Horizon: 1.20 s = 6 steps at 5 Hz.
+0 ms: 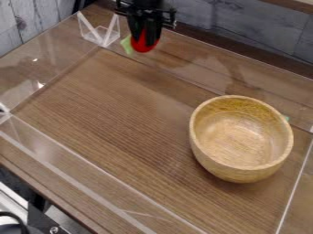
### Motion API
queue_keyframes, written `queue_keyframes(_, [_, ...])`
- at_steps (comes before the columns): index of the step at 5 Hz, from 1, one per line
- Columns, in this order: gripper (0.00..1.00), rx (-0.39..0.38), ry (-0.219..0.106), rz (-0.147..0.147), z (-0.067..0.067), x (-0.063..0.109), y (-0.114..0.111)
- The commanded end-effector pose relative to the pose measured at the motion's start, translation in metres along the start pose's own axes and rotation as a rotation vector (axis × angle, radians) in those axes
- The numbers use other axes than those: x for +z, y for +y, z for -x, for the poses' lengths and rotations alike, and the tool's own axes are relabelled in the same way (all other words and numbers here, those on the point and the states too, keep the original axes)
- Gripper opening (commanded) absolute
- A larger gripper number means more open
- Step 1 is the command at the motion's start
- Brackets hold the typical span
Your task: Move the red fruit to the left
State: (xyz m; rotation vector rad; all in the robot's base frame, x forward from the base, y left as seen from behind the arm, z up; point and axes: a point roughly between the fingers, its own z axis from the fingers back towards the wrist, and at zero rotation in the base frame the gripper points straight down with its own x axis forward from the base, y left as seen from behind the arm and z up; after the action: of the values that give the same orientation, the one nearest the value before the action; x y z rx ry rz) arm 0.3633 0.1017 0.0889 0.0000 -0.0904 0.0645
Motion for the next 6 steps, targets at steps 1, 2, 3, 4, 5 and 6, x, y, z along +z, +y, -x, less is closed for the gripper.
queue_keyframes(1, [0.00, 0.017, -0.065, -0.022, -0.013, 0.020, 0.006])
queue_keyframes(2, [0.00, 0.033, -0.035, -0.034, -0.015, 0.003, 0.018])
queue_keyframes(3, [1.00, 0.040, -0.016, -0.030, -0.016, -0.006, 0.021])
queue_keyframes(4, [1.00, 0.048, -0.009, -0.019, -0.014, -0.005, 0.021])
queue_keyframes(5, [1.00, 0.045, -0.001, -0.018, -0.014, -0.011, 0.018])
queue_keyframes(6, [1.00, 0.041, -0.001, -0.010, -0.014, -0.012, 0.014])
